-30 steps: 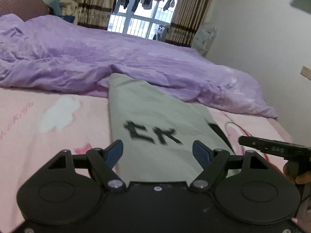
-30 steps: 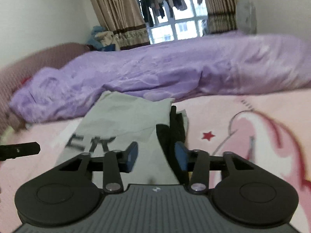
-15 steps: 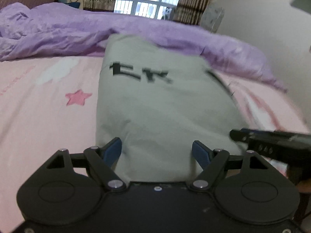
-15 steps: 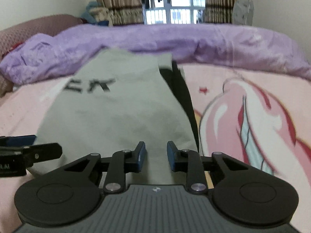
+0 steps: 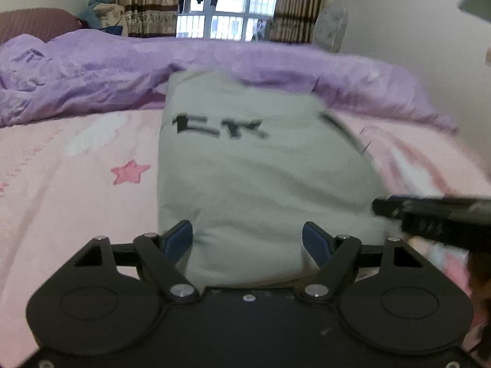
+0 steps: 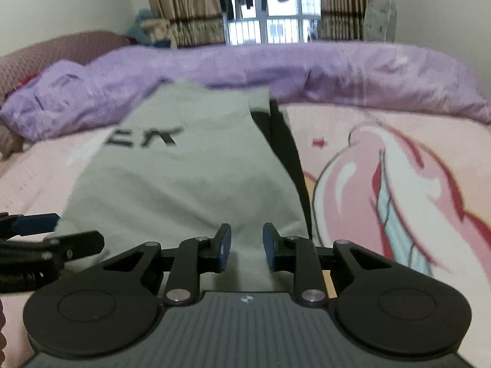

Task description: Fold large clothes

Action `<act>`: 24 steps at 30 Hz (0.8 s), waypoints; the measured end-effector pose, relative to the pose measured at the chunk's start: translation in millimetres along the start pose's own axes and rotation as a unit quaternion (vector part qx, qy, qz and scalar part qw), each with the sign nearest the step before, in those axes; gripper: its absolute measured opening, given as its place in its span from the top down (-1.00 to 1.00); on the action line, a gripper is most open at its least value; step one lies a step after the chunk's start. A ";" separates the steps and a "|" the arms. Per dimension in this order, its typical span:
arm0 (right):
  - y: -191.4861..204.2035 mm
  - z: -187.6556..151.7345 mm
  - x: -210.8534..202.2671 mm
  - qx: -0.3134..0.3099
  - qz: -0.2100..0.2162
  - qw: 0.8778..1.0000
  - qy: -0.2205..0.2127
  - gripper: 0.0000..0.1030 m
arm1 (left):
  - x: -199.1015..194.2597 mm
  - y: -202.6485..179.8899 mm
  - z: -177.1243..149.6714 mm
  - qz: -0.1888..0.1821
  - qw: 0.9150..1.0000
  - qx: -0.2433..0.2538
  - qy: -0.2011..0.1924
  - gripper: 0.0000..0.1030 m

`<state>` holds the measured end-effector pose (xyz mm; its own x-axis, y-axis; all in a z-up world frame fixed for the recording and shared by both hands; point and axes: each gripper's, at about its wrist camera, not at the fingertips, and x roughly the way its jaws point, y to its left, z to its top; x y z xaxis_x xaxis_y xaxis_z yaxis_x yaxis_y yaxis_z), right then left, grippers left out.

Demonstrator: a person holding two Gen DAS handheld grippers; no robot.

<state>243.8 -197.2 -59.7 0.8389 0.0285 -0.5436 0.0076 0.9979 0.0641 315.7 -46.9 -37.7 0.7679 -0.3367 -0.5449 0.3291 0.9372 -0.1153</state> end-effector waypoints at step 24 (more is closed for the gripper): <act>-1.3 20.2 -1.5 0.001 0.009 1.000 -0.023 0.42 | -8.4 -4.8 15.6 -0.028 0.999 0.004 -0.017 -0.53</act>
<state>253.5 -199.6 -42.1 0.8628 0.0435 -0.5037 -0.0064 0.9971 0.0753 316.3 -50.0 -19.6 0.7656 -0.3924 -0.5098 0.3773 0.9157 -0.1383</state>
